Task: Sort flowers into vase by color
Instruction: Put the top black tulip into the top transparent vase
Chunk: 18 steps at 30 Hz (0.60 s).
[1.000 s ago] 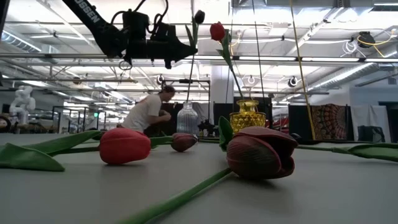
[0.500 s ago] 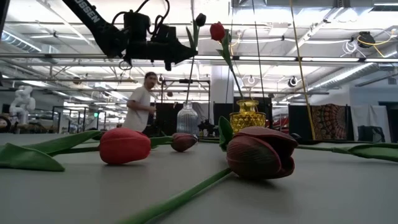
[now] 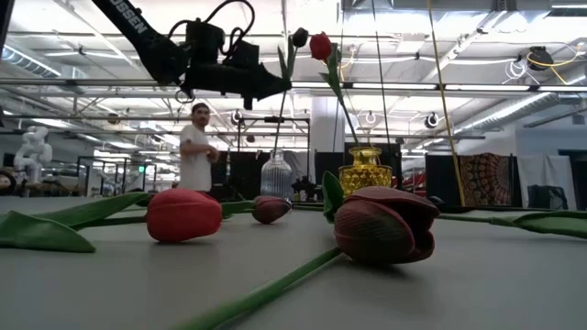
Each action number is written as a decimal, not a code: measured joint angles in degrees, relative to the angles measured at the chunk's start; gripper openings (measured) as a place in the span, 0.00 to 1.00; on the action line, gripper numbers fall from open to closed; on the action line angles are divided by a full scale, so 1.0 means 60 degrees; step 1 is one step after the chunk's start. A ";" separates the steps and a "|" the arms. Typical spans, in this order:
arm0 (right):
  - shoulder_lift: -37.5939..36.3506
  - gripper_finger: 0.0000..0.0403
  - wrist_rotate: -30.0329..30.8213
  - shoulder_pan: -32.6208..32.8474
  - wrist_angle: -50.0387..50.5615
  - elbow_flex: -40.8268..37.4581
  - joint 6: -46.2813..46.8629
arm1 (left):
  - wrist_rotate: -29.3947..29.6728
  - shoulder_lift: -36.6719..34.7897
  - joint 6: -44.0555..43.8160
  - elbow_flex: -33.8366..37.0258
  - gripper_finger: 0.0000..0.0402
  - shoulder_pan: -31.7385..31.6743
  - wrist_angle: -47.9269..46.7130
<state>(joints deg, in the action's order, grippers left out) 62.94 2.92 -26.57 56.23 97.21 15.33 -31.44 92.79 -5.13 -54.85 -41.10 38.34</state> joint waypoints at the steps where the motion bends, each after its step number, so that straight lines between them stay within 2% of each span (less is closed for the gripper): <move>1: -0.0003 0.46 0.0000 -0.0002 0.0000 0.0000 0.0000 | 0.0000 0.0000 -0.0003 0.0000 0.05 0.0000 -0.0058; 5: -0.0004 0.46 0.0000 0.0000 0.0000 0.0000 -0.0003 | -0.0004 0.0000 -0.0014 0.0000 0.07 0.0007 -0.0089; 13: -0.0004 0.46 0.0000 0.0000 0.0000 0.0000 -0.0251 | 0.0046 0.0000 -0.0087 0.0000 0.23 0.0049 -0.0511; 18: -0.0002 0.46 0.0004 -0.0001 0.0004 0.0000 -0.0262 | 0.0080 0.0000 -0.0313 0.0000 0.25 0.0150 -0.0593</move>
<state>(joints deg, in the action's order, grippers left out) 62.92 2.94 -26.57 56.25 97.21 13.76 -30.96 92.79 -7.01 -54.85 -40.20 34.79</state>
